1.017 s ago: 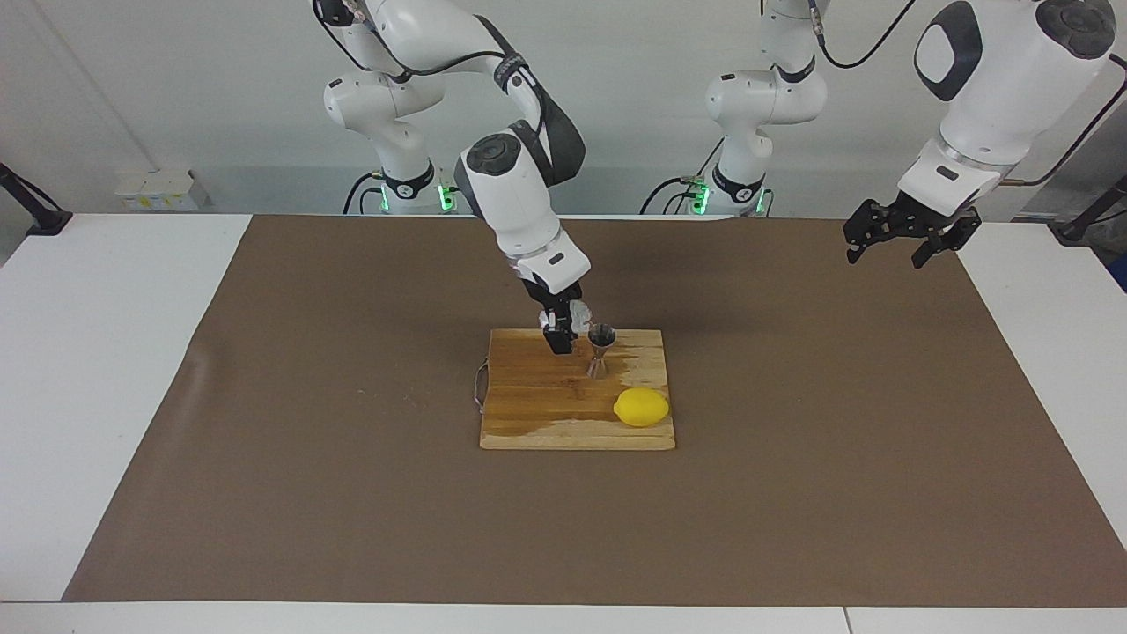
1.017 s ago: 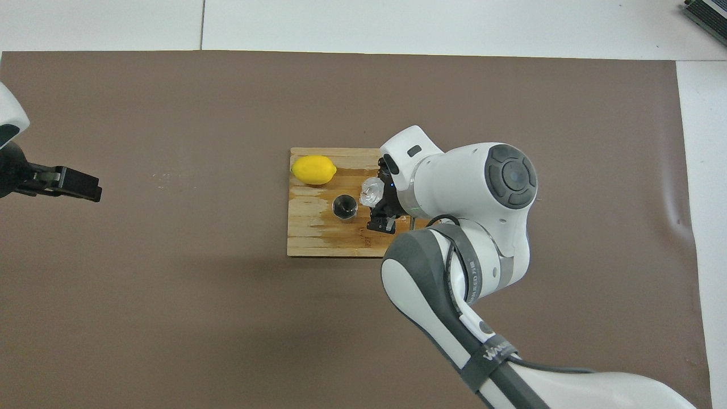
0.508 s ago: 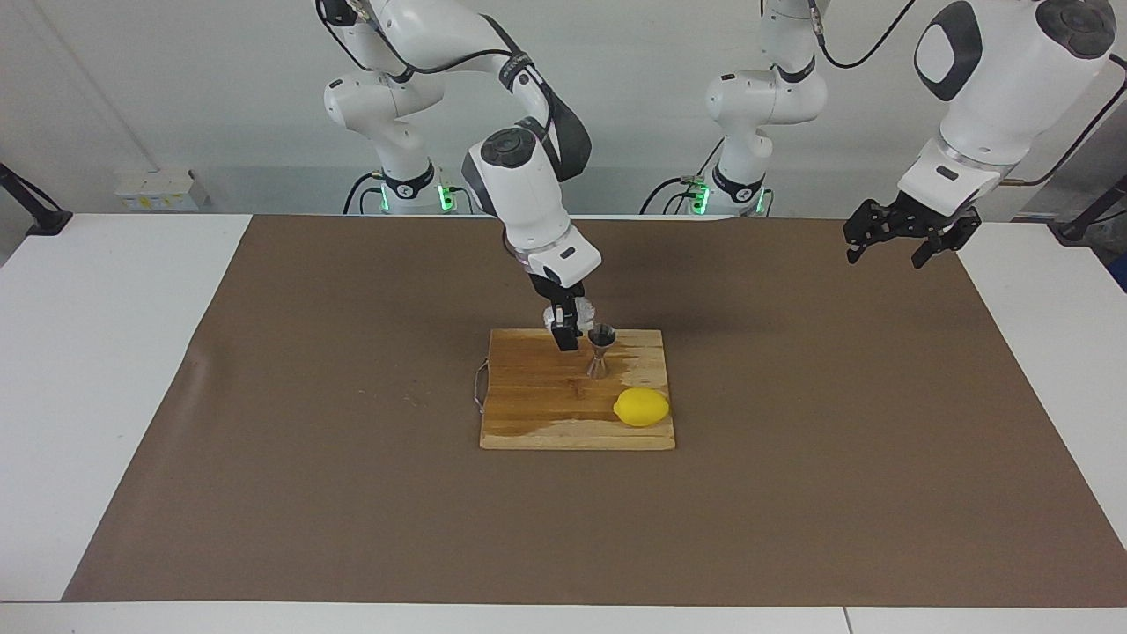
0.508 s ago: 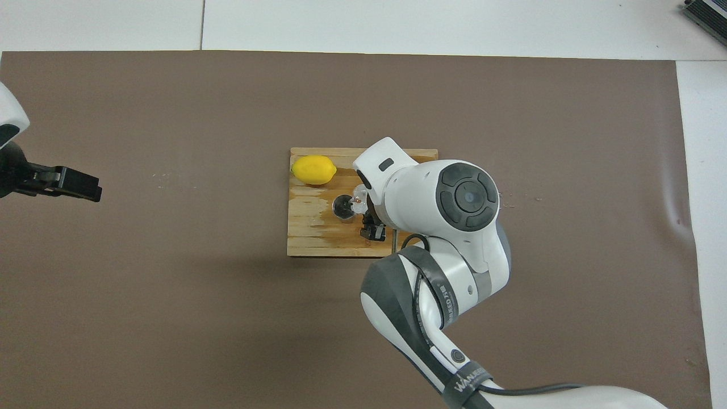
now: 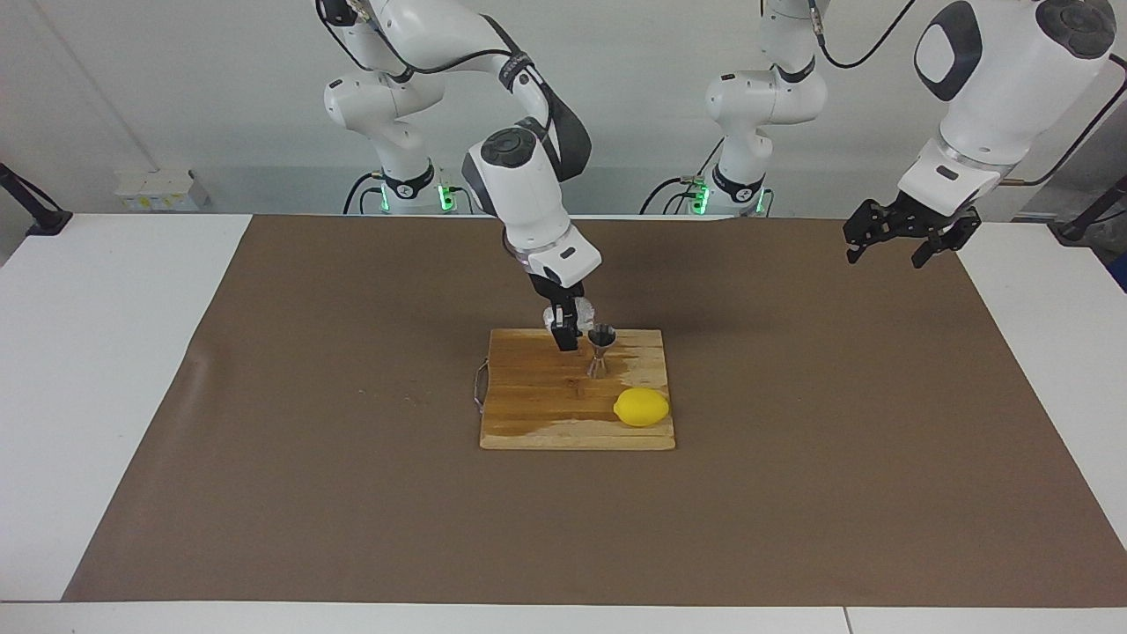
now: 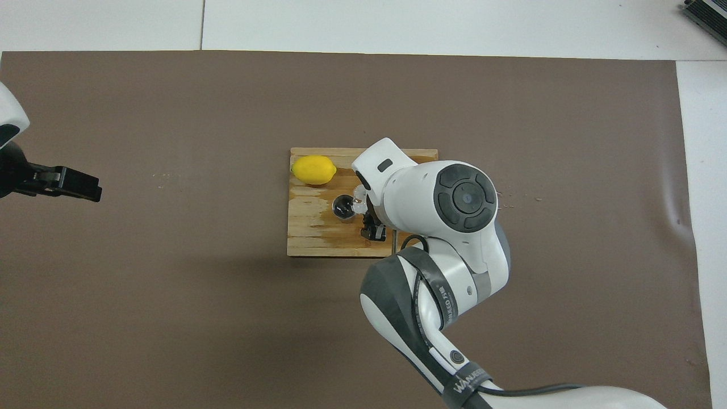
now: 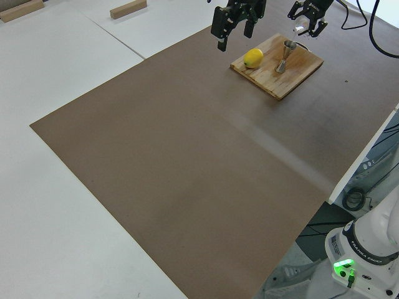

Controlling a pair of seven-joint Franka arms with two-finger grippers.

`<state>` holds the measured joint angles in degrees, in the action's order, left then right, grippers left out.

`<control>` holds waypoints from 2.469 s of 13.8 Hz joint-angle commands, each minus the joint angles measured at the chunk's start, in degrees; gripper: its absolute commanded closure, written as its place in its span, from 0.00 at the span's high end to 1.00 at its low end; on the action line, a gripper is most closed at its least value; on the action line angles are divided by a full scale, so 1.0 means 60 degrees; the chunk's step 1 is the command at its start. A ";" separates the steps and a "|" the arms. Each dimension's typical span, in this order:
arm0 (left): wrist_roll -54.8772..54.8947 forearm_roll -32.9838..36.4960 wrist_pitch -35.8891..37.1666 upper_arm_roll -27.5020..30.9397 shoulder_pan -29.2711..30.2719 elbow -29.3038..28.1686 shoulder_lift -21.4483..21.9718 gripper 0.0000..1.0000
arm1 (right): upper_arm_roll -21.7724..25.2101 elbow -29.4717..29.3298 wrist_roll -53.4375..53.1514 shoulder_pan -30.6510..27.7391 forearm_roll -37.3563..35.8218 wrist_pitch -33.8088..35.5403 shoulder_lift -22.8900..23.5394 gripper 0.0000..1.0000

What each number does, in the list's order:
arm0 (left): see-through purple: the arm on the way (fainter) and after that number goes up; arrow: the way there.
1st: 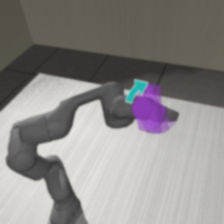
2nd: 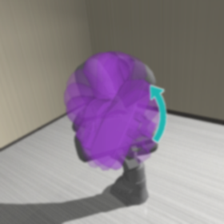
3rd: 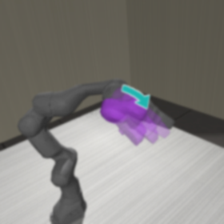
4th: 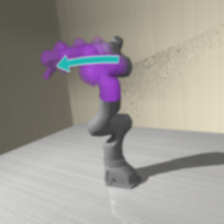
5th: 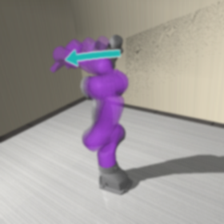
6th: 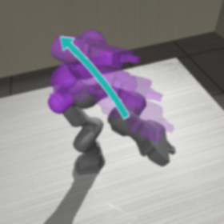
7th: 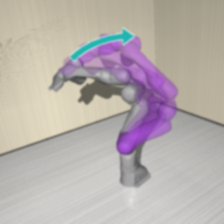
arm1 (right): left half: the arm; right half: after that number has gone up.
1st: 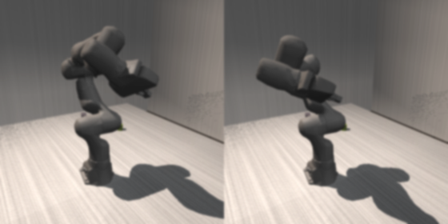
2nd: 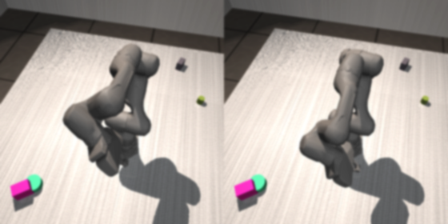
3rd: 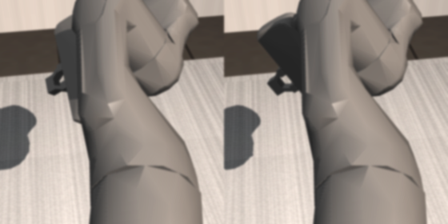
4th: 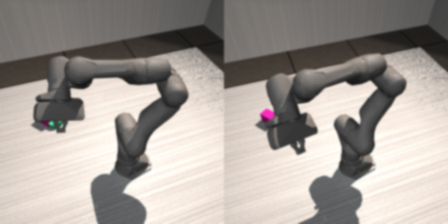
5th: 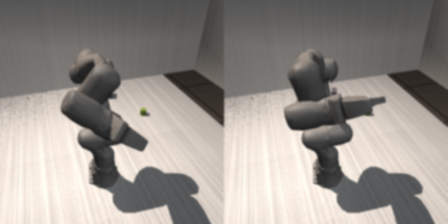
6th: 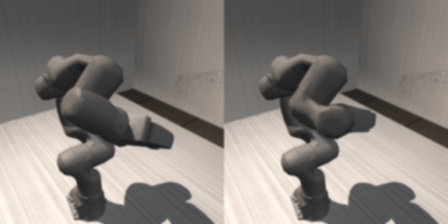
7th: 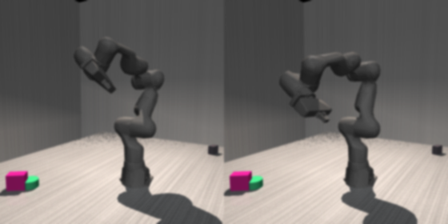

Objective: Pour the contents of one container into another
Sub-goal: 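Tilt the white cup with the right gripper to pour into the metal cup, then carry the white cup with the right gripper back to its spot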

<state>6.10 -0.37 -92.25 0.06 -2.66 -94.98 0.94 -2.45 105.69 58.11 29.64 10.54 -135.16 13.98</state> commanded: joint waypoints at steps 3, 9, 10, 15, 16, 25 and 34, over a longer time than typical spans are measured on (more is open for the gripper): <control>-0.0123 0.0193 0.0096 0.0019 -0.0026 -0.0020 0.0137 1.00 | -0.0074 0.0153 -0.0163 -0.0003 -0.0234 -0.0952 -0.0046 0.00; -0.0123 0.0193 0.0096 0.0019 -0.0026 -0.0020 0.0137 1.00 | -0.0293 0.0153 -0.0149 -0.0032 0.0087 -0.1394 -0.0176 0.00; -0.0123 0.0193 0.0096 0.0019 -0.0026 -0.0020 0.0122 1.00 | -0.0323 0.0153 -0.0134 -0.0033 0.0466 -0.1394 -0.0293 0.00; -0.0123 0.0193 0.0096 0.0019 -0.0026 -0.0020 0.0137 1.00 | -0.0323 0.0358 0.1778 -0.0280 0.3055 -0.1365 -0.0792 0.00; -0.0123 0.0193 0.0096 0.0019 -0.0026 -0.0020 0.0137 1.00 | -0.0323 0.0373 0.2481 -0.0528 0.3831 -0.1321 -0.0807 0.00; -0.0123 0.0193 0.0096 0.0019 -0.0026 -0.0020 0.0137 1.00 | -0.0309 0.0490 0.7758 -0.4480 0.7501 0.2673 -0.0618 0.00; -0.0123 0.0193 0.0096 0.0019 -0.0026 -0.0020 0.0137 1.00 | -0.0323 0.0461 1.1842 -0.6741 0.8450 0.4202 0.1489 0.00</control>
<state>6.09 -0.37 -92.25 0.06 -2.66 -94.98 0.94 -3.41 109.13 122.02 -9.30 57.27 -110.39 18.12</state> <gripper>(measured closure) 0.000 0.771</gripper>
